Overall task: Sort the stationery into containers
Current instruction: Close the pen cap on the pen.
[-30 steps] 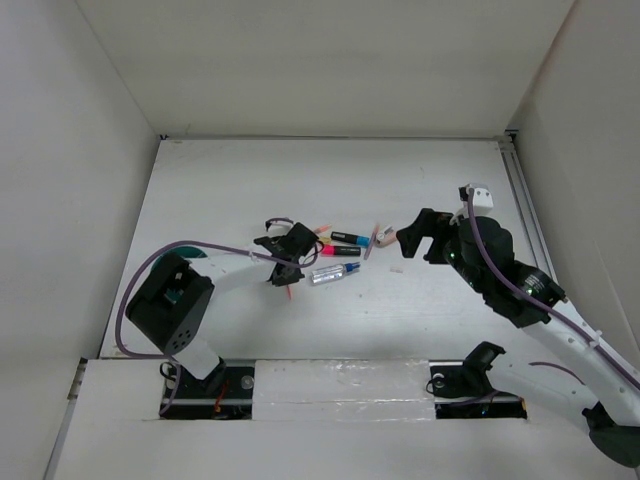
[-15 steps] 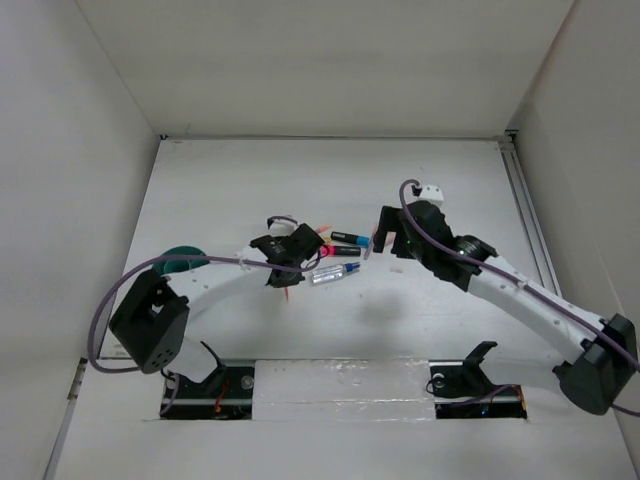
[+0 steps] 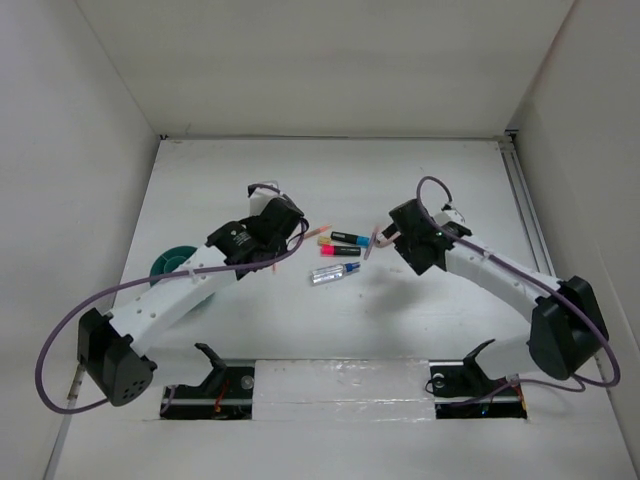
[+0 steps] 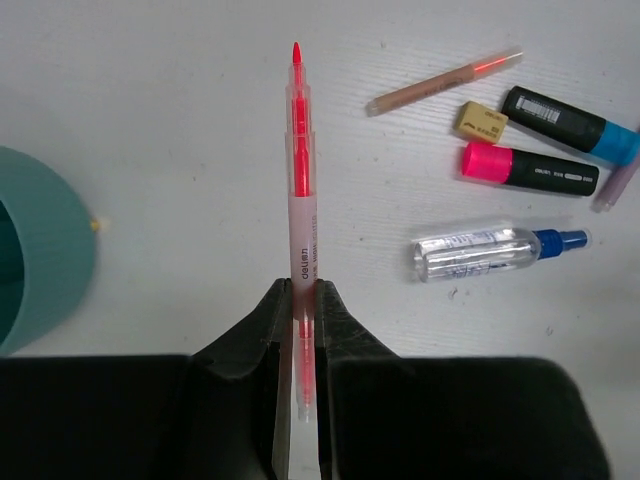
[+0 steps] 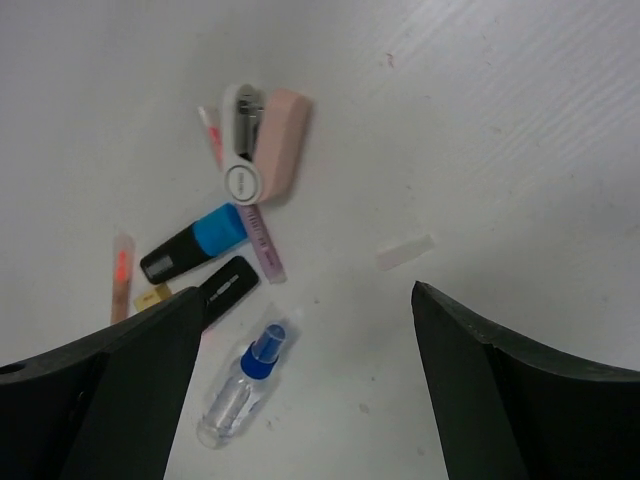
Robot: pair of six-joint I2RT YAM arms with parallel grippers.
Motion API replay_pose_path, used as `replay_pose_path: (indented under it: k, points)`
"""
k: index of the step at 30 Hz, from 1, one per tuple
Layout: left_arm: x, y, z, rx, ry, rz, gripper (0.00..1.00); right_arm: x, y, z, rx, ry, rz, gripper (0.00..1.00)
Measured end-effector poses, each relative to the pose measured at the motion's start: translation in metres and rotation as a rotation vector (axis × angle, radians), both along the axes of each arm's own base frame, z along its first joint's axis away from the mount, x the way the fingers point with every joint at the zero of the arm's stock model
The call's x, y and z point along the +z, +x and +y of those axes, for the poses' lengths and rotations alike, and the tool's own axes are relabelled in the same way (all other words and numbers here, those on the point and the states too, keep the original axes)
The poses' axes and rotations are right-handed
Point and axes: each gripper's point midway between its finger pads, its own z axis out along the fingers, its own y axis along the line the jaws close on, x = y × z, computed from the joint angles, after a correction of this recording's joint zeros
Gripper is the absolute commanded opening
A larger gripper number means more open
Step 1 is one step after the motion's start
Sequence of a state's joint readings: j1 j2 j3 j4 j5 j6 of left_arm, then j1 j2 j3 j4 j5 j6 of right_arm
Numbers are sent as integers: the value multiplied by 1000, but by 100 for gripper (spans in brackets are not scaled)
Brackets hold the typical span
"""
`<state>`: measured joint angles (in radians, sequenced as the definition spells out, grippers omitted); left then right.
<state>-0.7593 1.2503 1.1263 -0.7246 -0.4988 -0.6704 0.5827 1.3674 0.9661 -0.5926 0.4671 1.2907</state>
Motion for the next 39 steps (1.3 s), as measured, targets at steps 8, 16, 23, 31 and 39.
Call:
replay_pose_path:
  k: [8,16,23,31,39]
  points:
    - [21,-1,2,-84,-6,-67,0,-58,-31,-12,-259,32,224,84]
    - [23,-10,-4,-163,-64,-90,0,-68,-52,1,-388,114,272,78]
    - [44,-15,-6,-195,-133,-153,0,-72,-43,6,-476,109,294,78]
    - [51,-17,-5,-201,-155,-176,0,-76,-32,-12,-568,95,304,78]
    - [51,-17,-5,-201,-155,-177,0,-89,-22,-17,-603,70,332,75]
